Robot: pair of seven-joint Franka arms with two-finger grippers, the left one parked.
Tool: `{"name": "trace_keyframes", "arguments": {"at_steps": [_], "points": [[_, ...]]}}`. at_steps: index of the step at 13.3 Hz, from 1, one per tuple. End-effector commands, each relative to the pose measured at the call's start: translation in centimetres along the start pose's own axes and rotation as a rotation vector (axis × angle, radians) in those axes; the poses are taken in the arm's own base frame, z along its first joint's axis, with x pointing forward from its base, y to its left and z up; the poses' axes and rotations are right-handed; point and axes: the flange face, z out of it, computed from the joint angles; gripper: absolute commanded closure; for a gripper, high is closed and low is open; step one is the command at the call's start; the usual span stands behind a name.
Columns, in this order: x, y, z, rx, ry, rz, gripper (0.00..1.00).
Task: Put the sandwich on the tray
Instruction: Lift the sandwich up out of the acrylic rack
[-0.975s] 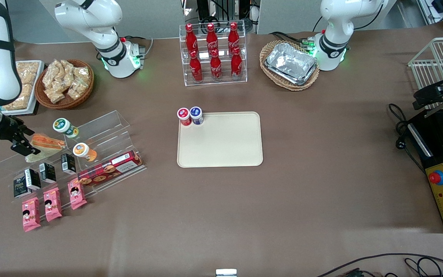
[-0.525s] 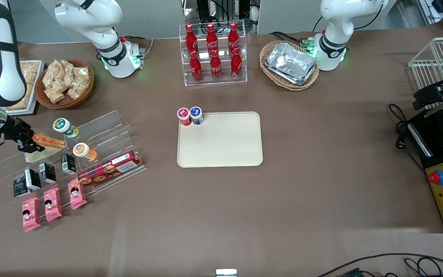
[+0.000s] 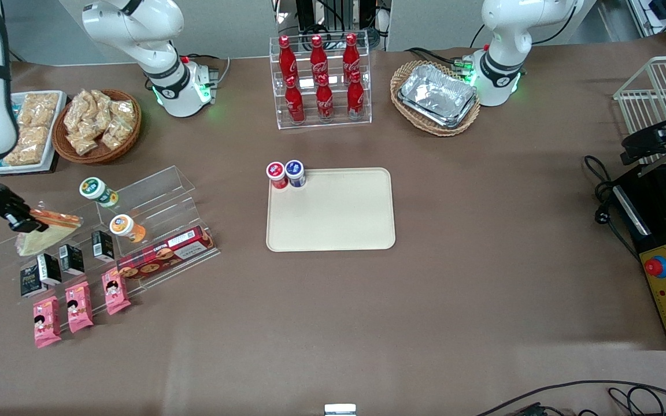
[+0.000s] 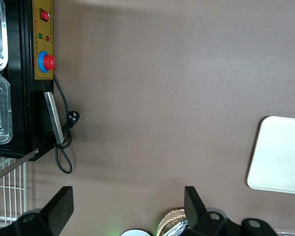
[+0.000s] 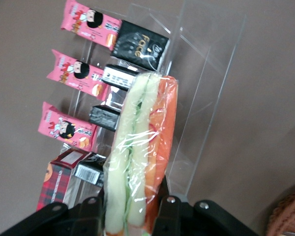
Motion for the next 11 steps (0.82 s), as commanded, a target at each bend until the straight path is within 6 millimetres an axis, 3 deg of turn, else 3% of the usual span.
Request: {"name": "trace_keyframes", "arguments": {"at_steps": [1,5,11], "points": [[3.3,-3.4,-3.9,-0.03,-0.023,-0.136,0.62],[3.7,-9.1,-8.6,-0.037,-0.089,-0.324,0.62],[-1.9,-16.4,-10.0,0.003,-0.108,-0.863,0.62]]}}
